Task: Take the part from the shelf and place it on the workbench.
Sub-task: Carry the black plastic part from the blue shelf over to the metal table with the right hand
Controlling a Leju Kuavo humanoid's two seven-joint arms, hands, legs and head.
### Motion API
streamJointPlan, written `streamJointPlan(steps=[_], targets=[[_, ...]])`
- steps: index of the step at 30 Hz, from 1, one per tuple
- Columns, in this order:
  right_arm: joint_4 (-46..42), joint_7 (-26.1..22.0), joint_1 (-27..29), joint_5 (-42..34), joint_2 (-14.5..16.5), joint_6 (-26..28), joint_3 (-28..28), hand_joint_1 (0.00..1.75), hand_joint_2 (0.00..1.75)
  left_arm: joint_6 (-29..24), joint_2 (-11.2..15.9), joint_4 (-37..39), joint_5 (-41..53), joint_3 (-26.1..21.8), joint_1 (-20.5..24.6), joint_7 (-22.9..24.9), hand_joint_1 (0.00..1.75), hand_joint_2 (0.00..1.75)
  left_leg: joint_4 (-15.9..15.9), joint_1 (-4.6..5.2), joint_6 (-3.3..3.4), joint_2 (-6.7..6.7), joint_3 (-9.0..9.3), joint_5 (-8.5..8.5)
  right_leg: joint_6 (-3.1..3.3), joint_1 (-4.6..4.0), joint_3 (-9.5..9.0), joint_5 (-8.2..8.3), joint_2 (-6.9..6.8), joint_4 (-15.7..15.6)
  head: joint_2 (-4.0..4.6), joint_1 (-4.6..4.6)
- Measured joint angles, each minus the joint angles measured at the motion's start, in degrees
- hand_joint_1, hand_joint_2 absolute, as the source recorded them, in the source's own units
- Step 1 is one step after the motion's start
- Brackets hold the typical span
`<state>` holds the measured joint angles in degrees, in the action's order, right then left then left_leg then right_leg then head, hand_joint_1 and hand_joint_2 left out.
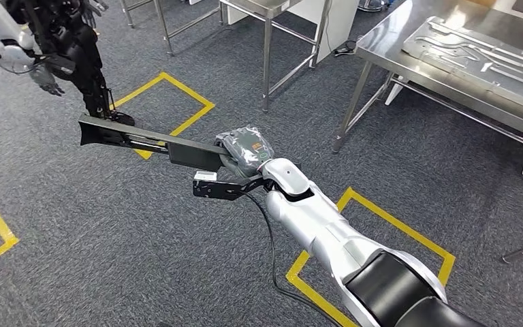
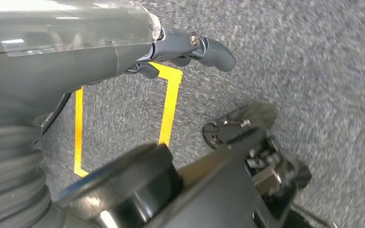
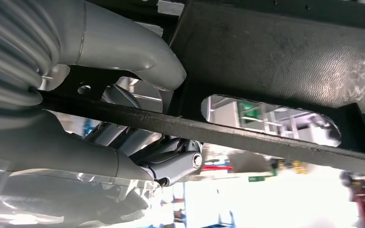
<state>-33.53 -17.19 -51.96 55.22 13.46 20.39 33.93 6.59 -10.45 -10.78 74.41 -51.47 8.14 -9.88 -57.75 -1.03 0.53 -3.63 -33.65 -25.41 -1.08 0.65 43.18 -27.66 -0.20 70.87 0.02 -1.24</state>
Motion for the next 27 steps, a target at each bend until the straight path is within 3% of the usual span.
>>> streamJointPlan(steps=[2,4,7,9,11,13,14,15,16,18,20,22,24,26,27], targets=[[-0.2,0.0,0.0,0.2,0.0,0.1,-0.1,1.75,1.75,0.1,0.0,0.0,0.0,0.0,0.1,0.0,0.0,1.75,0.0,0.16,-0.41,-1.37,0.4,-0.37,0.52,-0.43,-4.37,3.1,-2.34,-8.2,0.0,0.0],[-0.4,0.0,-0.1,0.3,0.1,0.2,-0.1,1.75,1.75,0.3,0.0,0.0,0.0,0.0,0.1,0.0,0.0,1.75,0.0,0.4,-1.02,-2.58,0.77,-0.77,1.2,-1.07,-6.44,3.86,-3.91,-12.2,0.0,-0.01],[-0.6,0.1,0.0,0.5,0.3,0.3,-0.1,1.75,1.75,0.4,0.0,0.0,-0.2,0.0,0.3,0.1,0.0,1.75,-0.1,0.39,-2.03,-3.93,1.42,-1.39,2.03,-1.15,-6.58,3.79,-2.03,-12.6,0.0,-0.01],[-0.8,0.1,-0.1,0.5,0.7,0.4,-0.1,1.75,1.75,0.5,0.1,0.0,-0.4,0.0,0.4,0.0,0.0,1.75,-2.5,0.15,-2.58,-1.55,0.76,-3.17,2.68,-0.66,-7.03,4.01,-0.61,-13.1,0.0,0.0],[-1.0,0.2,-0.2,0.6,1.7,0.4,-0.1,1.75,1.75,0.7,0.3,0.0,-0.7,0.0,0.2,-0.2,0.0,1.75,-9.4,-0.02,-2.9,1.95,-2.43,-6.61,3.14,-0.42,-7.21,4.09,0.89,-13.2,0.0,-0.01],[-1.1,0.3,-0.1,0.6,2.6,0.3,-0.1,1.75,1.75,0.9,0.4,0.0,-0.9,0.0,-0.2,-0.2,0.0,1.75,-15.9,-0.04,-3.05,3.08,-6.03,-8.54,3.28,-0.5,-7.24,4.06,2.74,-13.1,0.0,-0.01],[-1.1,0.4,0.0,0.6,2.9,0.2,-0.1,1.75,1.75,1.0,0.5,0.0,-1.0,0.0,-0.3,-0.2,0.0,1.75,-16.4,-0.05,-3.04,3.23,-6.7,-7.86,3.28,-0.53,-7.26,4.04,3.67,-13.1,0.0,-0.01],[-1.1,0.6,0.0,0.7,3.1,0.1,-0.1,1.75,1.75,1.1,0.6,0.0,-1.0,0.0,-0.3,-0.2,0.0,1.75,-14.6,-0.06,-2.95,3.4,-6.28,-6.1,3.23,-0.54,-7.3,4.0,4.58,-12.9,0.0,-0.01],[-1.1,0.7,0.0,0.8,3.4,0.0,-0.1,1.75,1.75,1.1,0.6,0.0,-1.0,0.0,-0.3,-0.2,0.0,1.75,-11.0,-0.1,-2.81,4.04,-4.97,-3.71,3.13,-0.5,-7.31,3.94,5.43,-12.8,0.0,-0.01],[-1.1,0.9,0.0,0.9,3.9,-0.1,-0.1,1.75,1.75,1.1,0.8,0.0,-1.0,0.0,-0.4,-0.2,0.0,1.75,-3.6,-0.33,-2.4,7.02,-2.03,-0.45,2.73,-0.43,-7.07,3.76,6.99,-12.3,0.0,-0.01],[-1.1,0.9,0.1,1.0,4.2,-0.2,-0.1,1.75,1.75,1.1,0.9,0.0,-1.0,0.0,-0.4,-0.2,0.0,1.75,-0.8,-0.33,-1.89,8.73,-0.83,0.04,2.03,-0.2,-6.58,3.8,8.37,-12.2,0.0,-0.01],[-1.1,0.9,0.1,1.1,4.3,-0.2,-0.1,1.75,1.75,1.0,0.8,0.0,-1.0,0.0,-0.4,-0.2,0.0,1.75,-0.3,-0.36,-1.25,7.48,-0.59,0.22,1.24,-0.08,-6.26,3.98,9.29,-12.4,0.0,-0.01],[-1.1,0.9,0.1,1.1,4.2,-0.2,-0.1,1.75,1.75,0.7,0.7,-0.1,-0.8,-0.1,-0.3,-0.3,0.0,1.75,0.4,-0.56,-0.5,5.98,-0.26,0.56,0.68,-0.46,-5.36,2.76,6.32,-10.6,0.0,0.01],[-1.1,0.6,0.2,0.9,4.3,-0.1,0.0,1.75,1.75,0.4,0.7,-0.1,-0.7,-0.1,-0.4,-0.3,0.0,1.75,0.7,-0.44,0.01,4.31,-0.05,0.59,0.31,-0.56,-2.28,-0.59,1.94,-4.4,0.0,0.02],[-1.1,0.4,0.3,0.8,4.4,-0.1,0.0,1.75,1.75,0.2,0.7,-0.1,-0.7,-0.1,-0.5,-0.4,0.0,1.75,0.7,-0.33,0.11,3.38,-0.03,0.51,0.15,-0.38,-0.23,-2.25,0.98,-0.5,0.0,0.01]])
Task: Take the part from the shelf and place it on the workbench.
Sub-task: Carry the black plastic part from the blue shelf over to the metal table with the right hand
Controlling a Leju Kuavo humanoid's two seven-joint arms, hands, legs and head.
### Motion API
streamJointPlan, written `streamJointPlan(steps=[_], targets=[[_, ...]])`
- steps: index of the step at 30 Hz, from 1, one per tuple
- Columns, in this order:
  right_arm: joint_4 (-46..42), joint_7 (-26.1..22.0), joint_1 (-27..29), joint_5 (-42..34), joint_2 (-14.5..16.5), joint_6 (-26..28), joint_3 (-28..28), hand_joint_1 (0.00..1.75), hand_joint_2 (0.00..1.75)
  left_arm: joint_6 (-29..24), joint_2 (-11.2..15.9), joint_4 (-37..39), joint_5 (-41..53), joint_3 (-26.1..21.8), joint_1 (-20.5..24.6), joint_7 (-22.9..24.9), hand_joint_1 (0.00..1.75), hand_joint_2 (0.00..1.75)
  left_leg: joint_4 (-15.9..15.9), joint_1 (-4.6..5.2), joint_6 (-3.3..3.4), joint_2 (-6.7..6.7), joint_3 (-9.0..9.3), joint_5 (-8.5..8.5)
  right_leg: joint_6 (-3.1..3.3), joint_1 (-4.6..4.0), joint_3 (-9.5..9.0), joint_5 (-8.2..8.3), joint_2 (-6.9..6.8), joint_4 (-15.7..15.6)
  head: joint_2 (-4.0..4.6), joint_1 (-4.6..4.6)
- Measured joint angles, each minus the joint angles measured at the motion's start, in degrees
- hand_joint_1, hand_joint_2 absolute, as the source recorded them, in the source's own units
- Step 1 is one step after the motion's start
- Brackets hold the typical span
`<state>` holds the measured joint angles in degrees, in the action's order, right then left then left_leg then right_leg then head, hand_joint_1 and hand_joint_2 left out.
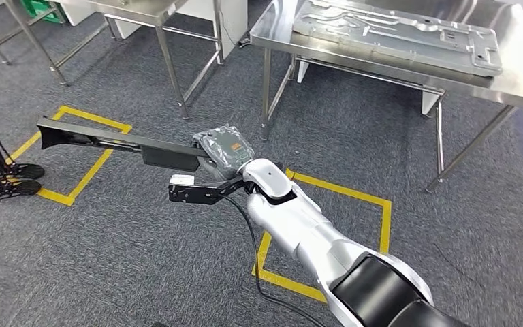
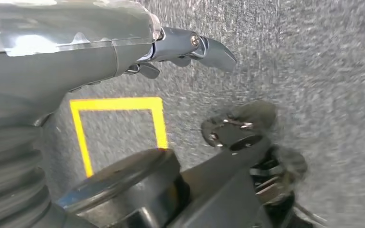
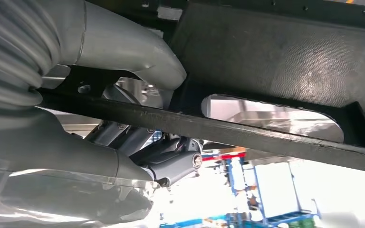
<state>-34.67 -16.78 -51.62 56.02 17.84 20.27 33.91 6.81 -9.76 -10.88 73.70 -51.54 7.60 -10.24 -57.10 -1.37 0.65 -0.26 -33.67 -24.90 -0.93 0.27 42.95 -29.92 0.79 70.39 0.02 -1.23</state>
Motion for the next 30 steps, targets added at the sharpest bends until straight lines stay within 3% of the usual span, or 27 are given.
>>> streamJointPlan(steps=[1,2,3,5,7,8,10,11,13,15,16,17,18,19,21,23,25,26,27,28,30], targets=[[0.0,-0.1,0.2,-0.2,0.0,0.0,0.0,1.75,1.75,-0.1,0.0,0.0,0.0,0.0,-0.2,0.0,0.0,1.75,0.0,0.05,0.03,-0.9,0.03,-0.11,-0.14,0.18,1.56,-0.85,-0.35,2.9,0.0,0.0],[0.0,-0.2,0.5,-0.3,0.0,0.1,0.0,1.75,1.75,-0.3,0.1,0.0,0.0,0.0,-0.3,0.0,0.0,1.75,0.0,0.07,0.0,-1.81,0.1,-0.25,-0.26,0.33,2.15,-0.62,-0.54,3.9,0.0,0.01],[0.0,-0.3,0.7,-0.4,-0.1,0.1,0.0,1.75,1.75,-0.3,0.1,0.0,0.0,0.0,-0.3,-0.1,0.0,1.75,-0.1,0.08,-0.09,-2.63,0.22,-0.4,-0.31,0.43,1.49,0.62,-0.79,2.6,0.0,0.01],[0.0,-0.4,0.8,-0.5,-0.1,0.1,0.0,1.75,1.75,-0.3,0.1,0.0,-0.1,0.0,-0.3,-0.2,0.0,1.75,-0.1,0.15,-0.42,-4.13,0.72,-0.85,-0.09,0.31,-2.73,4.29,-2.72,-5.4,0.0,0.01],[0.0,-0.5,0.7,-0.5,0.0,0.3,0.0,1.75,1.75,-0.3,0.1,0.0,-0.2,0.0,-0.2,-0.2,0.0,1.75,-0.2,0.42,-0.97,-5.3,1.21,-1.34,0.5,-0.21,-5.99,6.05,-4.57,-11.3,0.0,0.01],[0.0,-0.6,0.6,-0.6,0.1,0.3,0.0,1.75,1.75,-0.3,0.1,0.0,-0.2,0.0,-0.2,-0.2,0.0,1.75,-0.2,0.57,-1.31,-5.84,1.41,-1.54,0.79,-0.46,-6.42,6.02,-4.76,-12.2,0.0,0.01],[0.0,-0.6,0.6,-0.6,0.1,0.4,0.0,1.75,1.75,-0.3,0.1,0.0,-0.2,0.0,-0.2,-0.2,0.0,1.75,-0.2,0.64,-2.03,-6.97,1.74,-1.92,1.4,-0.48,-6.41,6.08,-3.23,-12.3,0.0,0.01],[0.0,-0.6,0.6,-0.6,0.1,0.4,0.0,1.75,1.75,-0.3,0.1,0.0,-0.2,0.0,-0.1,-0.2,0.0,1.75,-0.4,0.53,-2.35,-6.73,1.85,-2.3,1.67,-0.33,-6.54,6.14,-2.51,-12.5,0.0,0.01],[0.0,-0.6,0.5,-0.6,0.2,0.5,0.0,1.75,1.75,-0.3,0.1,0.0,-0.2,0.0,-0.1,-0.2,0.0,1.75,-3.7,0.24,-2.76,-4.27,0.61,-4.5,2.23,0.11,-6.88,6.31,-1.23,-12.9,0.0,0.0],[0.1,-0.6,0.6,-0.7,0.3,0.6,0.0,1.75,1.75,-0.3,0.2,0.0,-0.2,0.0,-0.2,-0.3,0.0,1.75,-11.2,0.09,-2.95,-1.38,-2.91,-8.0,2.57,0.13,-6.93,6.32,0.13,-12.9,0.0,-0.01],[0.1,-0.6,0.7,-0.7,0.4,0.6,0.0,1.75,1.75,-0.3,0.2,0.0,-0.1,0.0,-0.3,-0.3,0.0,1.75,-14.8,0.07,-3.03,-0.74,-4.88,-9.11,2.66,0.09,-6.94,6.32,1.01,-12.8,0.0,0.0],[0.2,-0.6,0.9,-0.7,0.4,0.6,0.0,1.75,1.75,-0.3,0.2,0.0,-0.1,0.0,-0.4,-0.3,0.0,1.75,-16.8,0.08,-3.06,-0.4,-6.18,-9.16,2.68,0.05,-6.96,6.31,1.94,-12.8,0.0,-0.01],[0.3,-0.6,1.0,-0.7,0.5,0.6,0.0,1.75,1.75,-0.3,0.2,0.0,0.0,0.0,-0.4,-0.3,0.0,1.75,-16.5,0.07,-3.02,-0.17,-6.49,-8.0,2.67,0.03,-6.98,6.29,2.91,-12.7,0.0,-0.01],[0.3,-0.7,1.1,-0.7,0.5,0.6,0.0,1.75,1.75,-0.3,0.2,0.0,0.0,0.0,-0.3,-0.3,0.0,1.75,-13.9,0.05,-2.9,0.24,-5.7,-5.81,2.6,0.03,-7.0,6.25,3.87,-12.6,0.0,-0.01],[0.3,-0.7,1.0,-0.8,0.5,0.7,0.0,1.75,1.75,-0.3,0.2,0.0,0.2,0.0,-0.3,-0.3,0.0,1.75,-6.0,-0.14,-2.46,2.77,-2.68,-1.66,2.26,0.03,-6.87,6.06,5.63,-12.1,0.0,-0.01],[0.4,-0.7,1.0,-0.9,0.5,0.8,0.0,1.75,1.75,-0.3,0.3,0.0,0.2,0.0,-0.2,-0.3,0.0,1.75,-1.9,-0.2,-2.01,4.95,-0.91,-0.51,1.57,0.23,-6.42,6.04,7.15,-11.8,0.0,-0.01],[0.4,-0.8,1.0,-1.1,0.4,0.8,0.0,1.75,1.75,-0.3,0.3,0.0,0.2,0.0,-0.1,-0.3,0.0,1.75,-1.4,-0.11,-1.46,4.41,-0.61,-0.61,0.67,0.51,-6.0,6.31,8.54,-12.0,0.0,-0.01],[0.4,-0.8,1.0,-1.2,0.4,0.8,-0.1,1.75,1.75,-0.2,0.3,0.0,0.2,0.0,0.0,-0.3,0.0,1.75,-1.1,-0.13,-1.08,3.67,-0.47,-0.45,0.3,0.47,-5.86,6.27,8.2,-11.9,0.0,0.01],[0.4,-0.9,1.0,-1.3,0.3,0.8,-0.1,1.75,1.75,-0.2,0.3,0.0,0.1,0.0,0.1,-0.4,0.0,1.75,-0.8,-0.21,-0.64,2.92,-0.31,-0.27,-0.02,0.32,-5.45,5.75,6.81,-11.1,0.0,0.01],[0.4,-0.9,0.9,-1.3,0.3,0.8,-0.2,1.75,1.75,-0.2,0.2,0.0,0.0,0.0,0.2,-0.5,0.0,1.75,-0.5,-0.26,-0.25,2.12,-0.17,-0.12,-0.27,0.15,-4.52,4.59,4.76,-9.2,0.0,0.01],[0.3,-1.1,0.8,-1.3,0.4,0.9,-0.2,1.75,1.75,-0.1,0.2,0.0,-0.2,0.0,0.2,-0.6,0.0,1.75,-0.3,-0.02,0.23,0.5,-0.07,-0.16,-0.56,0.16,-1.15,1.08,0.73,-2.3,0.0,0.01]])
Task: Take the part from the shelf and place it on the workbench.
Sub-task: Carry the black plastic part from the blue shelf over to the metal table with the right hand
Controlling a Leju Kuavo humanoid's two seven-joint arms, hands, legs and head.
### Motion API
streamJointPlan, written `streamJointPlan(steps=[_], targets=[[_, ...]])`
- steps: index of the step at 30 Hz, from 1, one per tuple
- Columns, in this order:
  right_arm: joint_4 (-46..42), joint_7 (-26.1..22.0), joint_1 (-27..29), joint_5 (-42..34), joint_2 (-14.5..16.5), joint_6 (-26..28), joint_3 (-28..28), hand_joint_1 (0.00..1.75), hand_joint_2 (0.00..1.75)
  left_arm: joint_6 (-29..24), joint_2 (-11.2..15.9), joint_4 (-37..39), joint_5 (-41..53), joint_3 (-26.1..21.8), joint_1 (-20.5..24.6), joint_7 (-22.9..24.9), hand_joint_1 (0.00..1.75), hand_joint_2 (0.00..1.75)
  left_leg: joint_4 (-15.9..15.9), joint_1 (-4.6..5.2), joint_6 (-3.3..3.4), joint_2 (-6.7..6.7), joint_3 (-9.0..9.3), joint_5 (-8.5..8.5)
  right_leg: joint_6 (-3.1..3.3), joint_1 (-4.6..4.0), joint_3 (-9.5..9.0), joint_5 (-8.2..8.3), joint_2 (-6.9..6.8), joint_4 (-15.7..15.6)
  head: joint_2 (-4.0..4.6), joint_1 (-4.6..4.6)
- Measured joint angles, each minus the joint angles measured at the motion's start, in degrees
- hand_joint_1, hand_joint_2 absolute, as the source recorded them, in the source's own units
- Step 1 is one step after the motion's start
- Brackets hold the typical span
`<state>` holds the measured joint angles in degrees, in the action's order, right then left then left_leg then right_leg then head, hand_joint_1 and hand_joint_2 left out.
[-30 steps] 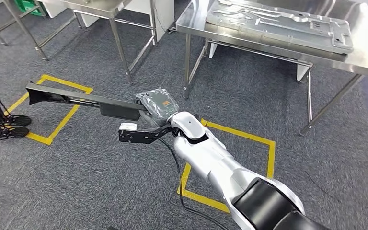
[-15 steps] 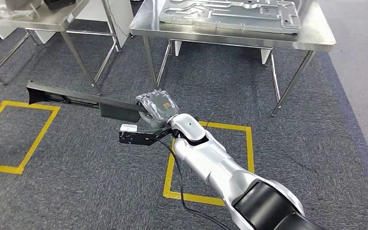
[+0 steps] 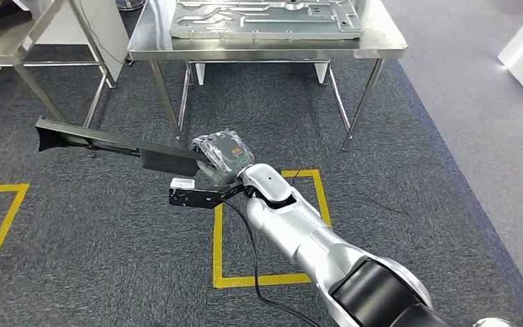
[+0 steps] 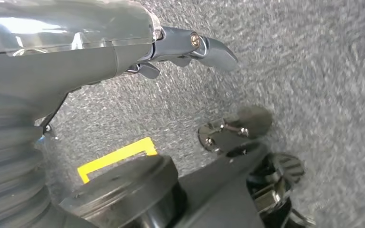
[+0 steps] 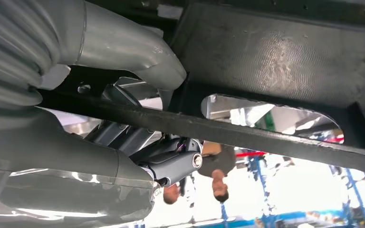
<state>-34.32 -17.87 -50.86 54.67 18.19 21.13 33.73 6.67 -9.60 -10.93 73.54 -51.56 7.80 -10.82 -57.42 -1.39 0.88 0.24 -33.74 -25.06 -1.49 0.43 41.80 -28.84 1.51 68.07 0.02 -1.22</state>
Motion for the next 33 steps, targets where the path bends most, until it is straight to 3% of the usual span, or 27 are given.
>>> streamJointPlan(steps=[2,3,4,7,8,10,11,13,15,16,17,18,19,21,23,27,33], targets=[[0.1,-0.1,0.1,0.0,0.0,0.0,0.0,1.75,1.75,0.0,0.0,0.0,-0.1,0.0,-0.2,0.0,0.0,1.75,0.0,0.15,0.07,-1.77,0.02,-0.18,-0.21,0.24,2.95,-1.88,-1.1,5.8,0.0,0.0],[0.1,-0.1,0.2,-0.1,0.0,0.0,0.0,1.75,1.75,0.0,0.1,0.0,-0.1,0.0,-0.2,-0.1,0.0,1.75,-0.1,0.17,0.02,-2.56,0.05,-0.28,-0.24,0.33,3.0,-1.33,-1.31,5.8,0.0,0.0],[0.2,-0.1,0.3,-0.1,0.0,0.0,0.0,1.75,1.75,0.0,0.1,0.0,-0.2,0.0,-0.2,-0.1,0.0,1.75,-0.1,0.18,-0.07,-3.29,0.13,-0.4,-0.18,0.35,1.86,0.09,-1.6,3.7,0.0,0.0],[0.2,-0.1,0.1,-0.1,0.1,0.3,0.0,1.75,1.75,0.1,0.0,0.0,-0.2,0.0,-0.1,-0.1,0.0,1.75,-0.3,0.49,-0.71,-5.0,0.6,-0.91,0.71,-0.23,-4.42,4.39,-4.06,-7.6,0.0,0.0],[0.2,-0.1,0.1,-0.1,0.1,0.4,0.0,1.75,1.75,0.1,0.0,0.0,-0.2,0.0,0.0,-0.1,0.0,1.75,-0.3,0.62,-1.0,-5.42,0.76,-1.09,1.04,-0.49,-5.47,4.77,-4.56,-9.5,0.0,-0.01],[0.2,0.1,0.1,0.3,0.1,0.5,-0.1,1.75,1.75,0.2,0.0,0.0,-0.2,0.0,0.1,-0.1,0.0,1.75,-0.2,0.73,-1.65,-6.16,1.07,-1.26,1.57,-0.75,-5.7,4.76,-4.01,-10.1,0.0,-0.01],[0.2,0.3,0.1,0.7,0.1,0.6,-0.1,1.75,1.75,0.2,0.0,0.0,-0.2,0.0,0.2,-0.1,0.0,1.75,-0.2,0.63,-2.0,-6.09,1.19,-1.45,1.83,-0.6,-5.85,4.81,-3.64,-10.3,0.0,-0.01],[0.2,1.0,-0.1,1.9,0.2,0.8,-0.1,1.75,1.75,0.4,0.0,0.0,-0.3,0.0,0.3,-0.1,0.0,1.75,-2.4,0.38,-2.56,-4.12,0.43,-3.01,2.45,-0.21,-6.24,4.98,-3.04,-10.8,0.0,0.0],[0.3,1.7,-0.3,2.9,0.4,0.8,-0.1,1.75,1.75,0.5,0.1,0.0,-0.5,0.0,0.1,-0.1,0.0,1.75,-9.1,0.17,-2.95,-1.51,-2.71,-6.38,2.94,-0.08,-6.43,4.96,-2.48,-11.0,0.0,-0.01],[0.4,2.0,-0.3,3.4,0.5,0.6,-0.1,1.75,1.75,0.6,0.1,0.0,-0.5,0.0,0.0,-0.1,0.0,1.75,-13.0,0.13,-3.11,-0.99,-4.72,-7.86,3.09,-0.14,-6.44,4.91,-2.14,-10.9,0.0,-0.01],[0.6,2.4,-0.3,3.9,0.5,0.5,-0.1,1.75,1.75,0.7,0.1,0.0,-0.6,-0.1,-0.1,-0.1,0.0,1.75,-15.7,0.13,-3.24,-0.78,-6.28,-8.47,3.13,-0.19,-6.47,4.85,-1.75,-10.9,0.0,-0.01],[0.8,2.8,-0.3,4.4,0.5,0.3,0.0,1.75,1.75,0.7,0.2,0.0,-0.6,-0.1,-0.2,-0.1,0.0,1.75,-16.4,0.12,-3.31,-0.72,-6.94,-7.91,3.12,-0.21,-6.5,4.78,-1.37,-10.8,0.0,-0.01],[1.0,3.1,-0.4,4.8,0.5,0.2,0.0,1.75,1.75,0.8,0.2,0.0,-0.6,-0.1,-0.2,-0.1,0.0,1.75,-14.9,0.1,-3.33,-0.72,-6.56,-6.3,3.04,-0.2,-6.56,4.67,-1.0,-10.6,0.0,-0.01],[1.3,3.4,-0.5,5.2,0.5,0.1,0.0,1.75,1.75,0.9,0.2,0.0,-0.6,-0.1,-0.1,-0.1,0.0,1.75,-7.6,0.09,-3.14,-0.64,-3.54,-2.05,2.72,-0.16,-6.64,4.3,-0.37,-10.2,0.0,0.0],[1.5,3.4,-0.8,5.3,0.4,0.1,0.0,1.75,1.75,0.9,0.3,0.0,-0.6,-0.1,0.0,-0.1,0.0,1.75,-2.0,0.18,-2.56,-0.46,-1.2,-0.23,2.24,-0.32,-6.39,3.98,0.07,-9.6,0.0,0.0],[2.0,3.1,-1.0,5.4,0.0,-0.1,0.1,1.75,1.75,1.1,0.2,0.0,-1.5,-0.4,0.1,-0.3,0.0,1.75,-0.9,0.34,-1.92,-0.18,-0.91,-0.22,2.54,-0.59,-6.14,4.01,0.13,-9.6,0.0,0.0],[2.5,2.7,-1.1,5.3,0.0,-0.3,0.1,1.75,1.75,1.8,0.2,0.0,-3.2,-1.8,0.0,-1.7,0.0,1.75,-1.0,0.53,-1.37,-0.05,-0.95,-0.26,1.91,-0.46,-6.41,4.24,-0.03,-10.1,0.0,0.0]])
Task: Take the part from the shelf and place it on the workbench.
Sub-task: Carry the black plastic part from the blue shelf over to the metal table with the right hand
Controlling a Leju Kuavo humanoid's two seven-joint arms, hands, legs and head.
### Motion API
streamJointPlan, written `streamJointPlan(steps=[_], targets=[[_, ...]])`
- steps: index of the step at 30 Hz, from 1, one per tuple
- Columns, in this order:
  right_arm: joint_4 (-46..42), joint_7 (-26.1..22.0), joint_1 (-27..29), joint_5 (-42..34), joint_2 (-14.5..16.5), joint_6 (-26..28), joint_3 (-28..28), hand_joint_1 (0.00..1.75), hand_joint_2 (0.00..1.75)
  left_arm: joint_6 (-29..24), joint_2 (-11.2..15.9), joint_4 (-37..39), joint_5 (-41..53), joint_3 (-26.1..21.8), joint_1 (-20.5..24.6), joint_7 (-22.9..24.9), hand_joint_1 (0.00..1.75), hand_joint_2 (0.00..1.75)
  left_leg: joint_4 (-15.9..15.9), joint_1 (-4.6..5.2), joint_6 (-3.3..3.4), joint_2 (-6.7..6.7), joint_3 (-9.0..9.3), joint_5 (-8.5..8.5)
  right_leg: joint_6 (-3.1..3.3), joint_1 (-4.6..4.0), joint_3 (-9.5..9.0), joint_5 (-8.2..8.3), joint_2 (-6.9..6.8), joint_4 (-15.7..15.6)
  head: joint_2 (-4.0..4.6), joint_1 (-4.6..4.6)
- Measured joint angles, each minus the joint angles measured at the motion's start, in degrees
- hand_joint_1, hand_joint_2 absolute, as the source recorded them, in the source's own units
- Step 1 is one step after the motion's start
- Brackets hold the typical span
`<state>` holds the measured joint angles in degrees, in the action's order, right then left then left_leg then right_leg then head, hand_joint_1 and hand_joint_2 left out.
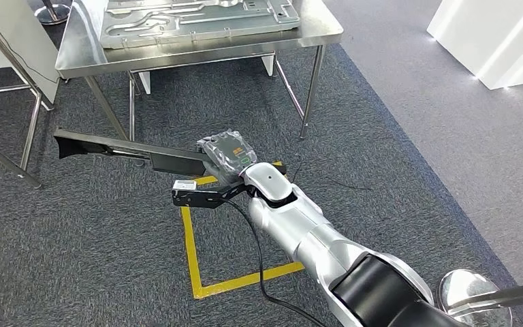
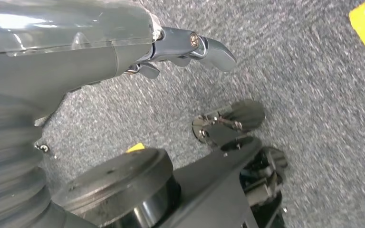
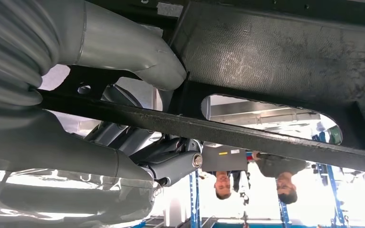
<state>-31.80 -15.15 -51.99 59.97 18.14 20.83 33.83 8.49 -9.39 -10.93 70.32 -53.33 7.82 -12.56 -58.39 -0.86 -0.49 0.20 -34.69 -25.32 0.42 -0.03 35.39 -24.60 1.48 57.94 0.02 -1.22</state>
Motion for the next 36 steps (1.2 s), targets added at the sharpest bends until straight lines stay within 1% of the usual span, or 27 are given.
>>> streamJointPlan(steps=[2,4,15,20,21,23,24,25,26,27,28,29,30,31,32,33,34,35,36], targets=[[0.1,-0.2,0.0,-0.2,0.0,0.0,0.0,1.75,1.75,0.1,0.0,0.0,-0.2,-0.3,0.0,0.0,0.0,1.75,0.0,0.09,0.09,0.0,0.0,-0.01,-0.44,0.11,-0.01,0.03,0.0,0.0,0.0,0.0],[0.2,-0.4,0.0,-0.3,0.0,0.0,0.0,1.75,1.75,0.1,0.0,0.0,-0.2,-0.5,0.0,0.2,0.0,1.75,0.0,0.14,0.12,0.0,0.0,0.0,-0.63,0.17,0.0,0.03,-0.01,-0.1,0.0,0.0],[0.3,-0.7,0.1,-0.9,-0.5,0.1,0.0,1.75,1.75,0.4,0.0,0.0,0.5,-0.6,0.1,1.2,0.0,1.75,-0.1,0.15,0.16,0.0,0.01,-0.03,-0.66,0.2,0.09,0.05,-0.01,0.0,0.0,0.0],[0.3,-0.7,0.2,-1.1,-0.6,0.0,0.0,1.75,1.75,0.8,0.0,0.0,0.9,-0.6,0.2,1.5,0.0,1.75,-0.2,0.37,0.59,0.0,-0.04,-0.21,-1.04,0.44,0.04,0.13,0.0,0.0,0.0,0.0],[0.3,-0.8,0.2,-1.2,-0.7,0.0,0.0,1.75,1.75,0.9,0.0,0.0,1.0,-0.6,0.2,1.7,0.0,1.75,0.0,0.42,0.8,-0.01,-0.06,-0.26,-1.22,0.45,0.01,0.31,0.0,0.2,0.0,0.0],[0.3,-0.8,0.3,-1.2,-0.7,-0.1,0.0,1.75,1.75,1.1,0.0,0.0,1.2,-0.6,0.3,2.0,0.0,1.75,0.6,0.21,1.51,0.0,0.5,-0.61,-1.64,0.44,0.22,0.47,-0.13,1.2,0.0,0.01],[0.3,-0.8,0.3,-1.2,-0.8,-0.1,0.0,1.75,1.75,1.2,-0.1,0.0,1.2,-0.6,0.3,2.2,0.0,1.75,0.9,0.06,1.87,-0.02,0.95,-0.86,-1.83,0.43,0.83,0.14,-0.31,2.4,0.0,0.01],[0.3,-0.8,0.2,-1.2,-0.8,-0.2,0.1,1.75,1.75,1.3,-0.1,0.0,1.3,-0.6,0.3,2.3,0.0,1.75,1.1,-0.09,2.16,-0.04,1.47,-1.09,-1.98,0.47,1.98,-0.73,-0.5,4.3,0.0,0.01],[0.4,-0.7,0.2,-1.1,-0.8,-0.3,0.1,1.75,1.75,1.4,-0.1,0.0,1.3,-0.6,0.3,2.3,0.0,1.75,1.2,-0.1,2.26,-0.1,1.83,-1.28,-2.12,0.56,3.89,-2.04,-0.69,7.3,0.0,0.01],[0.4,-0.6,0.3,-1.0,-0.9,-0.3,0.1,1.75,1.75,1.5,-0.1,0.0,1.3,-0.6,0.3,2.4,0.0,1.75,1.1,-0.13,2.26,-0.15,2.16,-1.51,-2.32,0.68,6.19,-3.51,-0.78,11.0,0.0,0.0],[0.6,-0.5,0.4,-0.9,-1.0,-0.3,0.1,1.75,1.75,1.6,-0.1,0.0,1.3,-0.6,0.3,2.5,0.0,1.75,1.1,-0.17,2.16,-0.16,2.51,-1.81,-2.51,0.85,8.46,-4.58,-0.82,14.4,0.0,0.0],[0.7,-0.4,0.6,-0.7,-1.1,-0.4,0.2,1.75,1.75,1.7,-0.1,0.0,1.3,-0.6,0.3,2.7,0.0,1.75,1.1,-0.25,1.95,-0.16,2.94,-2.12,-2.72,1.07,10.12,-4.8,-0.88,16.5,0.0,0.0],[0.8,-0.3,0.7,-0.6,-1.2,-0.4,0.2,1.75,1.75,1.8,-0.1,0.0,1.4,-0.6,0.2,2.8,0.0,1.75,1.1,-0.4,1.65,-0.14,3.49,-2.51,-2.94,1.27,10.62,-3.97,-0.98,16.4,0.0,0.0],[0.9,-0.2,0.7,-0.4,-1.2,-0.6,0.3,1.75,1.75,1.8,-0.1,0.0,1.4,-0.6,0.2,2.9,0.0,1.75,1.0,-0.6,1.28,-0.12,4.19,-2.99,-3.16,1.46,9.94,-2.32,-1.13,14.0,0.0,0.0],[1.0,-0.1,0.7,-0.2,-1.3,-0.8,0.4,1.75,1.75,1.8,-0.2,0.0,1.5,-0.6,0.2,3.0,0.0,1.75,1.0,-0.81,0.83,-0.12,5.0,-3.57,-3.41,1.66,8.41,-0.01,-1.38,10.0,0.0,0.01],[1.0,0.0,0.6,0.0,-1.4,-1.0,0.5,1.75,1.75,1.8,-0.2,0.0,1.5,-0.6,0.2,3.1,0.0,1.75,0.9,-0.94,0.34,-0.16,5.83,-4.26,-3.48,1.71,6.83,2.08,-1.7,6.0,0.0,0.01],[1.1,0.2,0.4,0.2,-1.4,-1.3,0.6,1.75,1.75,1.8,-0.2,0.0,1.5,-0.6,0.3,3.1,0.0,1.75,1.0,-1.01,-0.15,-0.23,6.43,-4.84,-3.16,1.63,5.6,3.19,-1.92,3.0,0.0,0.01],[1.1,0.2,0.3,0.3,-1.5,-1.5,0.7,1.75,1.75,1.8,-0.2,0.0,1.6,-0.6,0.4,3.2,0.0,1.75,1.3,-0.99,-0.65,-0.32,6.87,-5.31,-2.68,1.45,4.93,3.82,-2.04,1.2,0.0,0.01],[1.2,0.4,0.1,0.4,-1.6,-1.7,0.8,1.75,1.75,1.8,-0.2,0.0,1.5,-0.6,0.4,3.2,0.0,1.75,1.4,-0.96,-1.18,-0.4,7.25,-5.43,-1.97,1.28,4.7,3.51,-1.97,0.7,0.0,-0.01]])
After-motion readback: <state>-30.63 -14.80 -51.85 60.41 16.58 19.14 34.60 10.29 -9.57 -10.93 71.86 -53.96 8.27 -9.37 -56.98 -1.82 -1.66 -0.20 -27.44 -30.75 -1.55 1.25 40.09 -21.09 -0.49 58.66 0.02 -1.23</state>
